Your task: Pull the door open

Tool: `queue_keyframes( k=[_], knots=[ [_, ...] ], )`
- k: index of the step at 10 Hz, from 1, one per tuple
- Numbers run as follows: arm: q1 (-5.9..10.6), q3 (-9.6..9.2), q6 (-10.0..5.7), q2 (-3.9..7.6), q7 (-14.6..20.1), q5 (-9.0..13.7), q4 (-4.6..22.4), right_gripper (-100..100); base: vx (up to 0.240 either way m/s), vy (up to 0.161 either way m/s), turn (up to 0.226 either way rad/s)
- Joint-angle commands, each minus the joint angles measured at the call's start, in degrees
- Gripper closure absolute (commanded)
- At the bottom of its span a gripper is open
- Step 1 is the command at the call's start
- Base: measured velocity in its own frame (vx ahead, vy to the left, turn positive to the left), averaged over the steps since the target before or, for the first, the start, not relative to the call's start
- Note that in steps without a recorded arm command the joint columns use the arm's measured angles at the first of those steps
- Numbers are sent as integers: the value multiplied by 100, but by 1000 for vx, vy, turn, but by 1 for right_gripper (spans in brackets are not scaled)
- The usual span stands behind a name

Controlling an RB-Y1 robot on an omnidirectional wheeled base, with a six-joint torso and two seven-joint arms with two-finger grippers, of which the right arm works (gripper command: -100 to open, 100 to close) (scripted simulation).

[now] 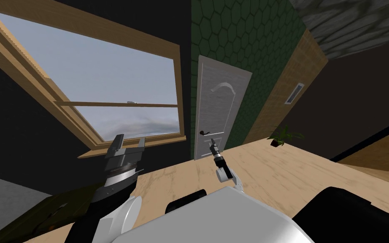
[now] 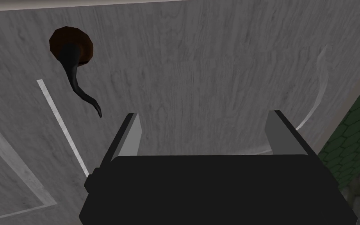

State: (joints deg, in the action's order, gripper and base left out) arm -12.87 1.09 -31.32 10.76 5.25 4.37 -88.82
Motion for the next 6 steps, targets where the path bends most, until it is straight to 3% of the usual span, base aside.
queue_keyframes(
  k=[1, 6],
  knots=[
    [67, 7, -59, 63, 26, -1, 286, -100, 78, -54, 96],
    [228, 28, -141, 179, 66, -1, 967, -100, 56, -44, 54]
  ],
)
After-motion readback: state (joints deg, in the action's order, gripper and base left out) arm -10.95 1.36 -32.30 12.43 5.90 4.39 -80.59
